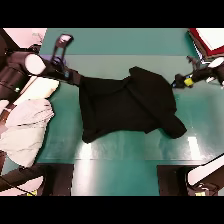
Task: Fold the shirts.
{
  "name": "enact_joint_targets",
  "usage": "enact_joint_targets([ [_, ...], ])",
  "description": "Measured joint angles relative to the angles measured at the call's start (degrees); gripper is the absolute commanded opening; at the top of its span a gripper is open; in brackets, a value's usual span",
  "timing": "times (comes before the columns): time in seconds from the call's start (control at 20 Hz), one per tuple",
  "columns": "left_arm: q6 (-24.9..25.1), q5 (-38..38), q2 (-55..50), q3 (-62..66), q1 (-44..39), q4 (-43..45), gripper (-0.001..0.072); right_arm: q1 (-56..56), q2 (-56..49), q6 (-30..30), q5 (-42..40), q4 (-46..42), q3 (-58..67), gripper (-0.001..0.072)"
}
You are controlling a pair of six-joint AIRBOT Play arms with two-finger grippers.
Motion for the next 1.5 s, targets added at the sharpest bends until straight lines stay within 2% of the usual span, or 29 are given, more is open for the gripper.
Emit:
enact_joint_targets([
  [0.4, -0.4, 0.1, 12.3, 21.2, 7.8, 0.9, 0.0028, -2.7, 22.7, 1.5, -0.9, 0.5, 18.3, 0.0013],
  [0.7, 0.8, -4.5, 19.6, 36.7, 8.7, 0.7, 0.0028, -3.2, 43.8, 1.7, -8.0, -1.2, 15.1, 0.0014],
  [0.9, 1.1, -7.2, 22.7, 41.3, 8.8, -3.6, 0.0027, -3.2, 52.2, 1.8, -11.1, -4.1, 14.3, 0.0013],
  [1.15, 1.1, -11.7, 23.7, 33.9, 8.8, -8.1, 0.0027, -3.3, 53.3, 2.3, -10.7, -5.5, 14.2, 0.0013],
  [1.35, 1.0, -12.6, 22.3, 17.7, 8.8, -8.9, 0.0027, -2.6, 45.2, 3.3, -4.5, -6.0, 14.1, 0.0013],
  [1.5, 1.0, -10.5, 17.7, 5.5, 8.8, -9.1, 0.0028, -0.7, 36.0, 3.9, -0.3, -6.0, 14.1, 0.0013],
])
